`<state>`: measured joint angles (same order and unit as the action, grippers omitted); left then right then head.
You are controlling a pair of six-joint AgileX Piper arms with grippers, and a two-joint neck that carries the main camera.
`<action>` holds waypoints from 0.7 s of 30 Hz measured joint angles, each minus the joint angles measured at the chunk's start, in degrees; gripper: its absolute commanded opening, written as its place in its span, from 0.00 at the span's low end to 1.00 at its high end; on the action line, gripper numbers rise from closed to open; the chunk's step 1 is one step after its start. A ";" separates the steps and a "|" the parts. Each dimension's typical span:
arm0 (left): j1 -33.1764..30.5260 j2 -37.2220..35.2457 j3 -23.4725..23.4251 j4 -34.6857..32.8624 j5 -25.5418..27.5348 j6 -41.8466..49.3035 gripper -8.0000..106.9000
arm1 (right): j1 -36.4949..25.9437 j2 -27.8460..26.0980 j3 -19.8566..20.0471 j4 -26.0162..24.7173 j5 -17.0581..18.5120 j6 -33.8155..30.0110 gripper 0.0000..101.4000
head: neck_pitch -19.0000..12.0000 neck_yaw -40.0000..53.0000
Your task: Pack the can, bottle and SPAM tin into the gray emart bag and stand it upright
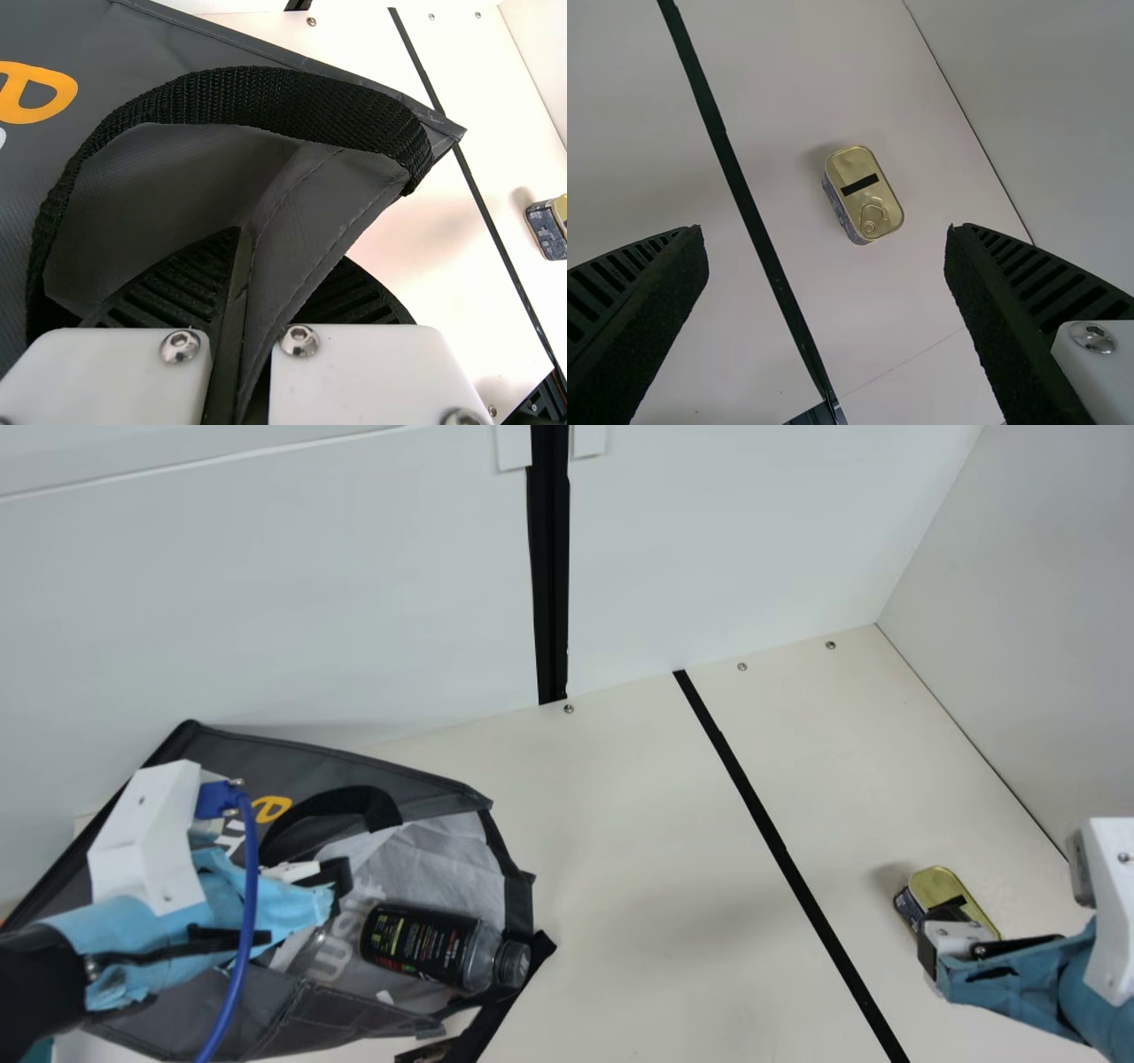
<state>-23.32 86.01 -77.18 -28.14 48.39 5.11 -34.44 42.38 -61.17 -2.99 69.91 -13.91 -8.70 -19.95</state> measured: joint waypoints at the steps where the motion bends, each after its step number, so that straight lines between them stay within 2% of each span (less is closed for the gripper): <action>1: 0.00 0.00 0.00 0.00 0.00 0.00 0.00 | 0.00 0.28 -0.01 0.16 0.00 -0.23 0.94 | 0.00 0.00; 10: 0.00 0.00 0.00 0.00 0.00 0.00 0.00 | -0.99 2.73 -0.05 0.85 -0.06 -3.42 0.94 | 0.00 0.09; 21: 0.00 0.00 0.00 0.00 0.00 0.00 0.00 | -4.58 6.10 -0.64 3.90 -0.09 -10.74 0.94 | 0.00 0.00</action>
<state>-23.32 86.01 -77.18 -28.14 48.39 5.11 -39.02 48.47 -61.80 0.91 69.82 -24.65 -8.70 -19.95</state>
